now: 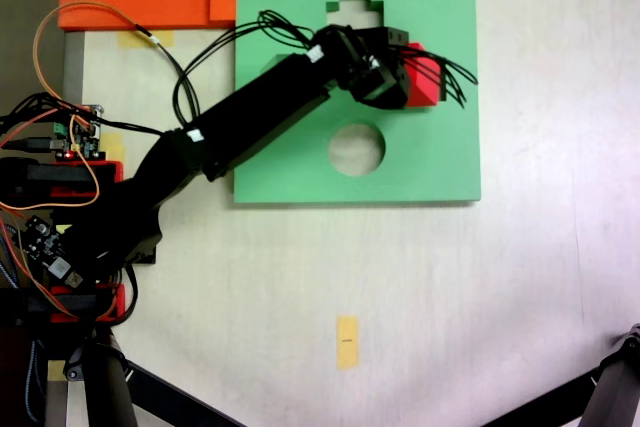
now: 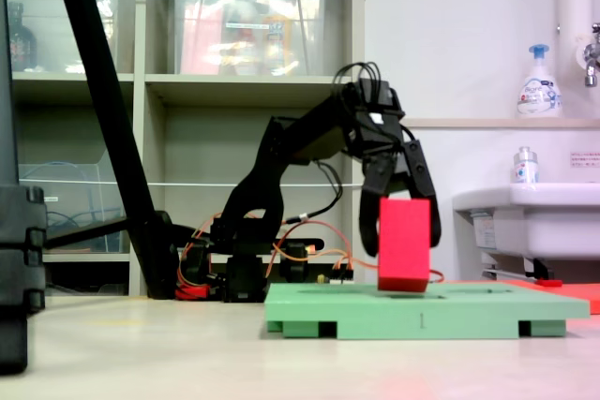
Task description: Put the square block into the corresponding hole
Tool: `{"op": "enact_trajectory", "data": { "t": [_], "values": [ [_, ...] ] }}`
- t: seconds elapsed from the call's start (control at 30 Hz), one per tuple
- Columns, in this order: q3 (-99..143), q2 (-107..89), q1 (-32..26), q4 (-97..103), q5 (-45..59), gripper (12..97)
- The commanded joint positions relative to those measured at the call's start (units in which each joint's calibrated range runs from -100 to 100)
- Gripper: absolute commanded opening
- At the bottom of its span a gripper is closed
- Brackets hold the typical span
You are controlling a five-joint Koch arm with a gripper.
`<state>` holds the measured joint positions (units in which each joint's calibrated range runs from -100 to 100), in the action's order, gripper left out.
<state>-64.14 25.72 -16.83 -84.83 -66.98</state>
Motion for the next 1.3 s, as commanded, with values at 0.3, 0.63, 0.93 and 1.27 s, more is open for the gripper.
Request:
{"op": "enact_trajectory", "data": {
  "t": [0.3, 0.63, 0.93, 1.27],
  "values": [
    [-5.26, 2.77, -0.63, 8.32, 1.90, 21.2],
    [-5.26, 6.40, -0.88, 8.32, 1.81, 21.3],
    [-5.36, 11.85, -0.24, 11.31, 1.76, 23.8],
    [-5.85, 16.18, 0.93, 17.95, 1.81, 37.9]
  ]
}}
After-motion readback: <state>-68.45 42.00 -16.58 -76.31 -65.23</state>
